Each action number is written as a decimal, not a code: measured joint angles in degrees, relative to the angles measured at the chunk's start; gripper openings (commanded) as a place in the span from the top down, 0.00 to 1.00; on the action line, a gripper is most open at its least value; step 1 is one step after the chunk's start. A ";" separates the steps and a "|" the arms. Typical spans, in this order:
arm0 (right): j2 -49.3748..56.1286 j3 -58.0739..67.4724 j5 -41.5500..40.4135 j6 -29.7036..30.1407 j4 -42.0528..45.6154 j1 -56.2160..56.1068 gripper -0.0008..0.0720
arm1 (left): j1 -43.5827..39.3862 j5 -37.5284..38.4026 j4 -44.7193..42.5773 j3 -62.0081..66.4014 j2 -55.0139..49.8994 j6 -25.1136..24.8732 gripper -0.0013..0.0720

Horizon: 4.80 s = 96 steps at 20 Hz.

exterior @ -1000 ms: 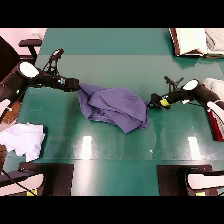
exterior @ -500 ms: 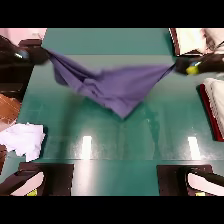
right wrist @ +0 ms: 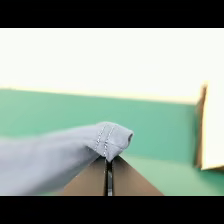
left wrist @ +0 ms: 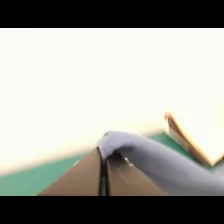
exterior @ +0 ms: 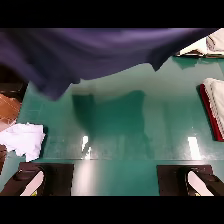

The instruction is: Fold the shirts.

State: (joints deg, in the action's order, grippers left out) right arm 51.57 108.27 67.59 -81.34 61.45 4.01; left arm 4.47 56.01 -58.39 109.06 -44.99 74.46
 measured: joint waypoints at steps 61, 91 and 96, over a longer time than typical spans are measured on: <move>2.27 -49.72 7.04 1.75 -2.45 -3.06 0.37 | 8.81 4.70 1.62 -83.03 -6.58 3.37 0.95; 3.23 -55.04 -2.75 4.26 -9.99 3.34 0.97 | 8.79 11.39 3.43 -47.76 -1.81 2.82 0.95; -4.90 -31.04 -1.20 4.33 -10.25 6.01 0.97 | 8.81 12.61 3.52 -18.16 0.44 3.54 0.95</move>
State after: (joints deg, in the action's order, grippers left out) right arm 46.68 77.23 66.39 -77.01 51.20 10.02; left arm 13.28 68.62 -54.87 90.89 -44.56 78.00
